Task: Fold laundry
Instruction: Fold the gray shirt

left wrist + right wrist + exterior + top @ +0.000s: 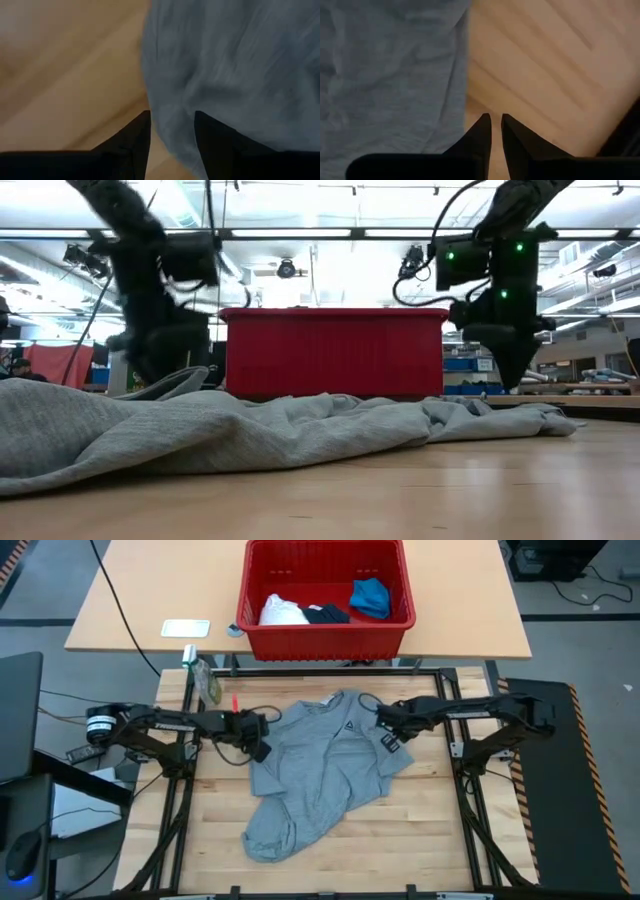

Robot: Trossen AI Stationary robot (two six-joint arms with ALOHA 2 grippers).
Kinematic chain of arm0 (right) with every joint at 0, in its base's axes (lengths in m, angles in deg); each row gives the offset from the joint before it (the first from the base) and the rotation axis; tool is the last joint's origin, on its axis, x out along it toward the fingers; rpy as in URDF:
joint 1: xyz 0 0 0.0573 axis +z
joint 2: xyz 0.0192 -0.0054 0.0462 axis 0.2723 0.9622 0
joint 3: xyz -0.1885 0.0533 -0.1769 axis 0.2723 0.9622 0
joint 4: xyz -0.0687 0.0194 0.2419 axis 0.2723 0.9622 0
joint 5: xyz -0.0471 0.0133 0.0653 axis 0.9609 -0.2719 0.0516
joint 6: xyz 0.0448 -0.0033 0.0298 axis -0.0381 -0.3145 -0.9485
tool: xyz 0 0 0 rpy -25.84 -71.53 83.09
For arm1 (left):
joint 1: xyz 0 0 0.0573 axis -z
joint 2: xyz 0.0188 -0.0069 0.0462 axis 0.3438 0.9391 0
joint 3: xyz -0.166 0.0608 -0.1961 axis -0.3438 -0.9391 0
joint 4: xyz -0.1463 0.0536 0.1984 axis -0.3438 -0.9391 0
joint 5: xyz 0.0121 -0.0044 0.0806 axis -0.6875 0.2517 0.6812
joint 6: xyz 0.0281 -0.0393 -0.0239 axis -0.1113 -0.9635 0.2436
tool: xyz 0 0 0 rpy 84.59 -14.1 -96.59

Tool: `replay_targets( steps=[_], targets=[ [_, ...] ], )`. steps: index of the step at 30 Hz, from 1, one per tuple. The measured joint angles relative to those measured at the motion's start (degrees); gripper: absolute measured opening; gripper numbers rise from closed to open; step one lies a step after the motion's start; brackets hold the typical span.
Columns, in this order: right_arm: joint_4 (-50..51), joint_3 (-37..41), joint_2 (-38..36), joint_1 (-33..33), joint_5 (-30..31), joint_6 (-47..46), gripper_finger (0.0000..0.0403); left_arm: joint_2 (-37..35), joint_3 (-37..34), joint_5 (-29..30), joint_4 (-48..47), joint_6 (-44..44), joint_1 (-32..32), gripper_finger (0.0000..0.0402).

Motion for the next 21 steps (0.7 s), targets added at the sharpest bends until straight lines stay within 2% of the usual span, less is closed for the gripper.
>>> replay_targets(
  steps=[3,7,9,12,14,17,21],
  targets=[
    [-3.1,0.0,-3.2,-0.7,-3.4,0.1,0.0053,0.1,4.2,0.3,-2.9,2.3,-1.1,0.0155],
    [-11.0,0.0,-5.5,-0.2,-13.7,-0.2,0.0053,0.0,9.7,0.2,-4.6,3.2,-1.1,0.0155],
    [-14.3,0.0,-5.4,0.6,-18.6,-1.3,0.0053,0.0,12.0,-4.3,-5.0,1.4,-0.2,0.0155],
    [-19.8,0.6,-3.7,2.2,-21.9,-1.5,0.0053,0.0,13.9,-16.0,-3.2,-4.6,2.5,0.0155],
    [-22.5,1.3,-1.6,3.1,-22.1,-1.5,0.0052,0.2,13.4,-16.8,-2.4,-7.6,6.0,0.0155],
    [-24.6,1.8,2.6,4.0,-22.1,-1.5,0.0046,2.0,8.8,-13.3,1.5,-11.2,10.4,0.0155],
    [-19.3,1.9,7.4,4.4,-20.7,-1.2,0.0030,4.6,2.0,-13.2,3.6,-15.9,12.8,0.0155]
  ],
)
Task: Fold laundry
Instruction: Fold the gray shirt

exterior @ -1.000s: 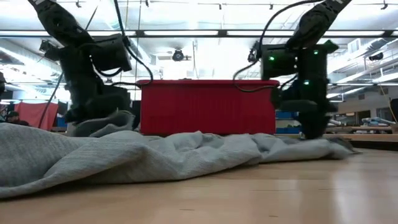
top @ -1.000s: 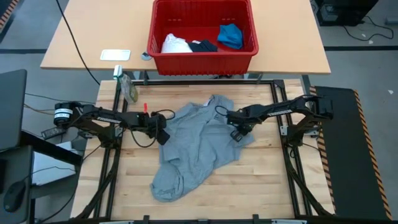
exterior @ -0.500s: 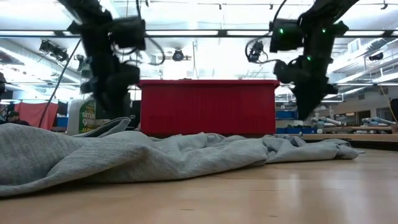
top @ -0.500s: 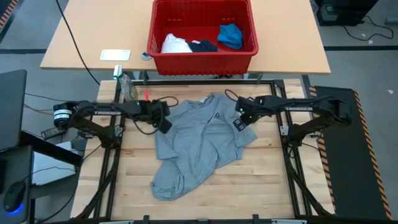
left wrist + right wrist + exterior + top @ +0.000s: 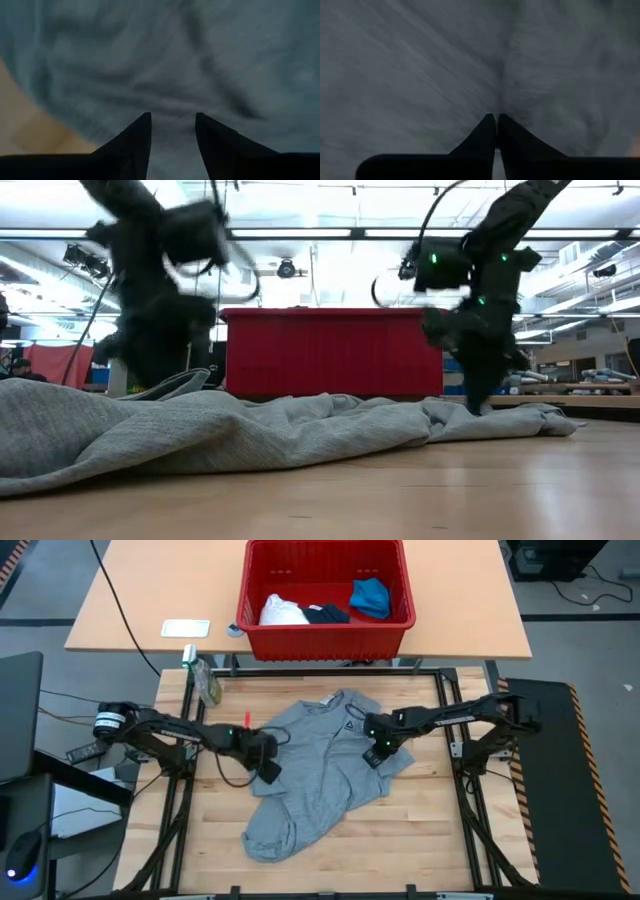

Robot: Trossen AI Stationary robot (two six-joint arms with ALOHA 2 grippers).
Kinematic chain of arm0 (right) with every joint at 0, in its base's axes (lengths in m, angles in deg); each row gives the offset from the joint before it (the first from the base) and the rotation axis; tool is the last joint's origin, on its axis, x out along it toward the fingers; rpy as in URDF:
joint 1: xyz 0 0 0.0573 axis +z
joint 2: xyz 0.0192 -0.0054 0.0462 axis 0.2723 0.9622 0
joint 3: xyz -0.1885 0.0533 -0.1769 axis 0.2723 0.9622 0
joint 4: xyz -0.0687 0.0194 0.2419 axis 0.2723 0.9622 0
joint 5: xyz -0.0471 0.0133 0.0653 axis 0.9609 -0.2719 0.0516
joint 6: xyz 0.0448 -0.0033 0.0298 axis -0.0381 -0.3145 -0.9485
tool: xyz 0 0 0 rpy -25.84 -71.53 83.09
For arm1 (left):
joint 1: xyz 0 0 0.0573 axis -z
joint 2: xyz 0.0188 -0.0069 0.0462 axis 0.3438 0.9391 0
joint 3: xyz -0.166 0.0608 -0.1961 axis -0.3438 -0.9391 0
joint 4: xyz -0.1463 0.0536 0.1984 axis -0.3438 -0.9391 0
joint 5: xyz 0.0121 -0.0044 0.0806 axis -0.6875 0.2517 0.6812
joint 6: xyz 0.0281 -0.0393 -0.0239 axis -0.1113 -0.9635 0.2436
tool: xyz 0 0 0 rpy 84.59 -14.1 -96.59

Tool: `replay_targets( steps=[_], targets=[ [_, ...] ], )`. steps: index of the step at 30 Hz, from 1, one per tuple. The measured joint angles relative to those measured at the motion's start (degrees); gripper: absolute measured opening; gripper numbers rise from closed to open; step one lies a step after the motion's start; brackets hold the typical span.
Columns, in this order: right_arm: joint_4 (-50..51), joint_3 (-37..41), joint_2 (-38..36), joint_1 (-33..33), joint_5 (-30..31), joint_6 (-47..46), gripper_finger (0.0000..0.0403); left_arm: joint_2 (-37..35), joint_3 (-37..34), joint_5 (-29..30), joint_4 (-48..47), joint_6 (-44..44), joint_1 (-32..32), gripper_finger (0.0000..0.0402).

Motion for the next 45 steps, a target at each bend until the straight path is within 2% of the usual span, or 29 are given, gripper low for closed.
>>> replay_targets(
  steps=[4,10,13,17,21,27,31,33,36,38,40,43,45],
  targets=[
    [7.7,-0.1,1.7,-0.3,1.6,5.6,0.0014,0.6,-3.5,-2.8,-0.7,-0.7,0.5,0.0155],
    [16.0,0.0,1.2,-4.9,9.2,19.5,0.0011,0.5,-4.2,-2.8,-8.4,4.0,-2.3,0.0155],
    [16.3,-0.5,1.0,-8.6,9.6,22.2,0.0012,0.7,-2.8,0.1,-15.3,5.8,-5.5,0.0155],
    [15.9,-1.8,-0.4,-11.2,9.5,20.4,0.0012,0.8,1.1,5.9,-23.7,6.3,-9.1,0.0155],
    [15.8,-2.3,-3.9,-11.3,7.6,17.8,0.0012,0.6,6.4,5.1,-29.2,6.2,-10.6,0.0155],
    [15.8,-1.9,-11.0,-9.2,-3.1,13.3,0.0012,0.5,16.5,-3.5,-31.8,8.1,-9.6,0.0155],
    [11.4,3.0,-14.3,-5.8,-8.3,9.4,0.0008,-0.6,18.2,-6.9,-26.9,1.4,-2.7,0.0155],
    [8.7,6.0,-15.4,-4.1,-10.4,6.3,0.0005,-0.7,15.1,-8.0,-20.1,-3.1,2.3,0.0155],
    [3.2,10.1,-16.9,-0.8,-9.3,0.7,0.0004,-0.3,8.1,-8.8,-9.8,-12.8,6.7,0.0155],
    [-3.1,12.4,-17.5,0.8,-8.0,-2.1,0.0004,-0.3,4.2,-8.1,1.1,-18.6,7.7,0.0155],
    [-11.5,14.8,-16.9,1.7,-7.4,-3.7,0.0003,-0.3,0.7,-6.7,6.7,-21.0,7.8,0.0155],
    [-19.1,17.5,-13.9,1.9,-7.4,-4.2,0.0002,0.2,-2.6,-5.2,9.9,-22.1,6.5,0.0155],
    [-19.1,18.2,-11.8,1.9,-7.4,-3.9,0.0002,0.2,-4.3,-5.3,6.7,-22.3,5.4,0.0155]
  ],
)
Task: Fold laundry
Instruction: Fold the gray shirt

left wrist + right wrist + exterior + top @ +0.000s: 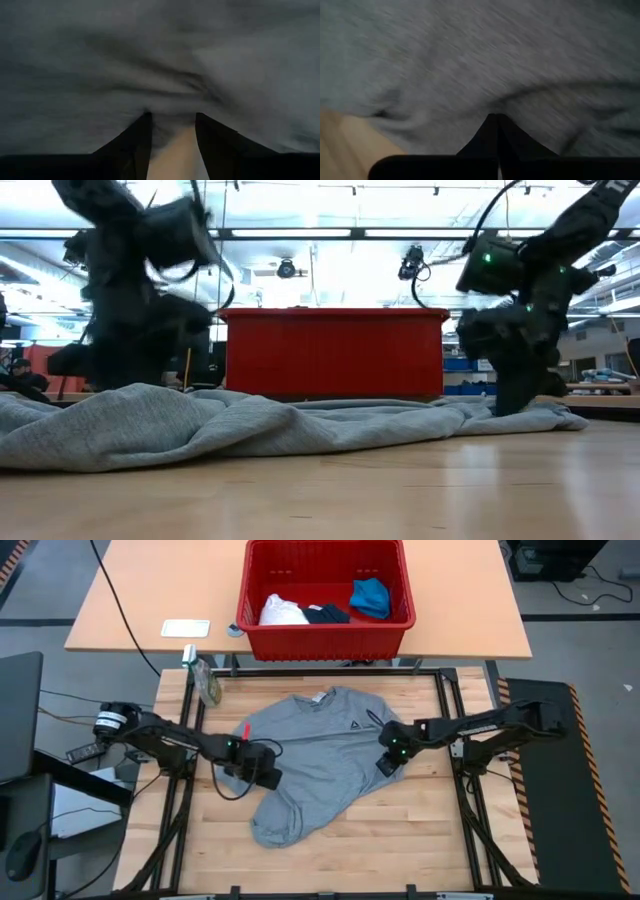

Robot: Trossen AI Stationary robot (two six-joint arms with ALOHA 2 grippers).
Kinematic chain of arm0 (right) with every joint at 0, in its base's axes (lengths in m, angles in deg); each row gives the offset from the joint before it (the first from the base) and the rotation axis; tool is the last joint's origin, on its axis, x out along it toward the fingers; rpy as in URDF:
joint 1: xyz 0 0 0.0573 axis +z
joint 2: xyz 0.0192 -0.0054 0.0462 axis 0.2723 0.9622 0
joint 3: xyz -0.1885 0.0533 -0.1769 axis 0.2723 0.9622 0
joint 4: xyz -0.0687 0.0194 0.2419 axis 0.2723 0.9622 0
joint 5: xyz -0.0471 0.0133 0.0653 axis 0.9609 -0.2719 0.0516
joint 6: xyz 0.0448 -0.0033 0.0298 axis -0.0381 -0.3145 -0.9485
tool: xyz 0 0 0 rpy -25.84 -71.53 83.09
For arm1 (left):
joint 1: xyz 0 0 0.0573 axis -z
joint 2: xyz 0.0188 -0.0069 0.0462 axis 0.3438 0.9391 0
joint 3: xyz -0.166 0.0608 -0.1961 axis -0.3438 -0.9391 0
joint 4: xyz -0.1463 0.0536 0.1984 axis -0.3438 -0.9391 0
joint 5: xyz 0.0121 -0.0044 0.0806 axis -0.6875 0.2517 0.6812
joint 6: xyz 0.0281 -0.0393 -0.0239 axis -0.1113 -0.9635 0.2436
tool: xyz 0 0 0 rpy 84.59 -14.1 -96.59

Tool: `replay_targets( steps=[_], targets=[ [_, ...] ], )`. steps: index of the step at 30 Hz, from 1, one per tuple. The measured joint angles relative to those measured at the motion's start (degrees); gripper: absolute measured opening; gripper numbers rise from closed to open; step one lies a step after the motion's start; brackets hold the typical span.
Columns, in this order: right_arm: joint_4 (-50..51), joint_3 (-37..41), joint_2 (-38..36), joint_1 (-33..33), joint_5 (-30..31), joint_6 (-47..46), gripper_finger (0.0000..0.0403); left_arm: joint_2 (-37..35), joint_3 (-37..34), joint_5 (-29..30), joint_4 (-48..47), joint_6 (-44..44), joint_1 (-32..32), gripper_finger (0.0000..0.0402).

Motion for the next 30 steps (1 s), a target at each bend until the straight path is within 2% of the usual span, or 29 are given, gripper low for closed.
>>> replay_targets(
  steps=[3,7,12,15,19,22,24,30],
  targets=[
    [-0.2,0.1,1.4,0.5,-0.5,1.8,0.0002,-0.2,-0.4,0.1,-1.7,1.5,-1.0,0.0155],
    [0.9,0.2,1.1,1.4,-1.5,2.5,0.0001,-0.2,0.7,3.5,-10.6,3.4,-2.7,0.0155],
    [1.0,0.3,0.3,1.5,-1.6,1.3,0.0001,0.1,5.8,10.1,-24.0,5.8,-4.6,0.0149],
    [1.1,0.3,0.3,0.9,-1.5,1.0,0.0001,0.1,9.2,11.9,-29.9,9.5,-6.0,0.0139],
    [1.2,0.3,0.2,0.5,-0.4,-1.8,0.0002,0.1,12.3,11.7,-29.8,13.3,-7.9,0.0124],
    [1.1,0.3,0.2,0.6,0.1,-3.7,0.0007,0.1,12.9,8.0,-28.4,13.2,-8.6,0.0114],
    [1.1,0.3,0.0,0.6,0.8,-4.8,0.0011,0.1,12.8,6.1,-27.3,11.9,-8.0,0.0110],
    [1.8,0.5,-1.8,0.7,2.6,-5.5,0.0030,0.0,12.3,5.7,-27.9,3.5,-3.9,0.0104]
  ],
)
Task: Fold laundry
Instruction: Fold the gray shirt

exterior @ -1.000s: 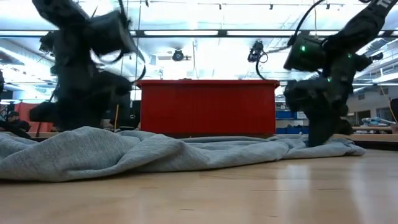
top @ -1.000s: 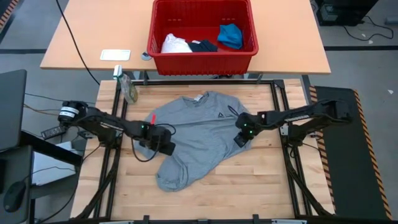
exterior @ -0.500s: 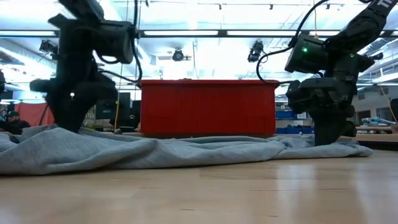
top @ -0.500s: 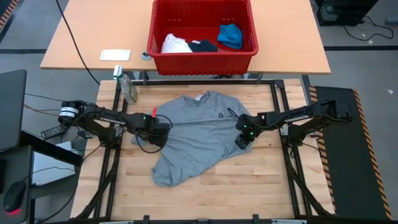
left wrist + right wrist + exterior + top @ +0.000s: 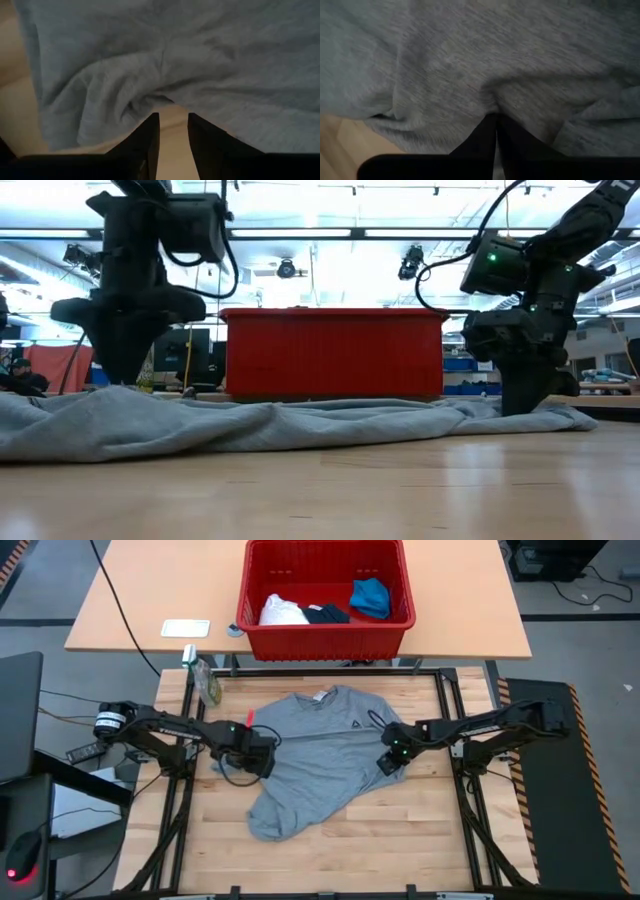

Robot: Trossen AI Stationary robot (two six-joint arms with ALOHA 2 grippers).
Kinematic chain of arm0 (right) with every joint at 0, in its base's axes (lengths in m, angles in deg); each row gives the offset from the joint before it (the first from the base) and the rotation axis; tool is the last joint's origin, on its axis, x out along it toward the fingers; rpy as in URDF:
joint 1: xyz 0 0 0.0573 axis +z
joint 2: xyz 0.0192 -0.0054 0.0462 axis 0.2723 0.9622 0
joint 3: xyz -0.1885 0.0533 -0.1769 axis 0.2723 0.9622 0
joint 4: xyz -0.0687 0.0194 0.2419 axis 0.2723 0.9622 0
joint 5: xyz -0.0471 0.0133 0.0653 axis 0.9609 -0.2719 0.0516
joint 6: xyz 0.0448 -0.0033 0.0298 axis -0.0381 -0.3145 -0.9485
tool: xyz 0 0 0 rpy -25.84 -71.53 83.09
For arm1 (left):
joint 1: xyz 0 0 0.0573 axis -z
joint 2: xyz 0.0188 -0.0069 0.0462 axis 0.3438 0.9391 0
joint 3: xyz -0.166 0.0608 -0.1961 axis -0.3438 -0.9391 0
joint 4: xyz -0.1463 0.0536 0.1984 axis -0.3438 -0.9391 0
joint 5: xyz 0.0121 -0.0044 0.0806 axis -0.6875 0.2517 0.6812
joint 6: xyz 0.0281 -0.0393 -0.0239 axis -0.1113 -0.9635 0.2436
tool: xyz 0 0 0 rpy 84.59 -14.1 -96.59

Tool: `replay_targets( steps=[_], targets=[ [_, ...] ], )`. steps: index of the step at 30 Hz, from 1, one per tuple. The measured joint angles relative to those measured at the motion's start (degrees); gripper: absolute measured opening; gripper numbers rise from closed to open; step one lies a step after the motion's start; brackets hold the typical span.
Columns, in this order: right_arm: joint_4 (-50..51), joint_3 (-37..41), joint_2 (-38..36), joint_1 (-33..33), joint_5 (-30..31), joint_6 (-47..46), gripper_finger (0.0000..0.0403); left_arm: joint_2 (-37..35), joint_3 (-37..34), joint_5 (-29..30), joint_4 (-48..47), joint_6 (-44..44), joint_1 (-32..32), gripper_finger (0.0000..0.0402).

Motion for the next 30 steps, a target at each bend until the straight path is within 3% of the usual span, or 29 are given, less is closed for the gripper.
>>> replay_targets(
  steps=[3,9,16,21,30],
  targets=[
    [-0.1,0.0,-1.0,0.0,0.2,0.0,0.0045,0.0,0.0,0.4,1.8,-5.2,2.8,0.0105],
    [-0.9,0.0,-2.1,-0.2,0.7,0.3,0.0081,1.1,-0.2,8.6,7.5,-16.7,8.3,0.0112],
    [-3.3,0.0,-2.8,-0.2,0.1,-0.6,0.0114,2.3,-8.2,9.6,26.5,-25.9,10.5,0.0162],
    [-3.7,-0.1,-3.3,-0.2,-0.1,-2.0,0.0114,2.9,-11.1,10.5,29.6,-33.7,12.2,0.0191],
    [-4.1,-0.1,-3.5,-0.1,2.3,-3.1,0.0114,4.4,-11.4,12.9,30.6,-34.7,11.6,0.0185]
  ],
)
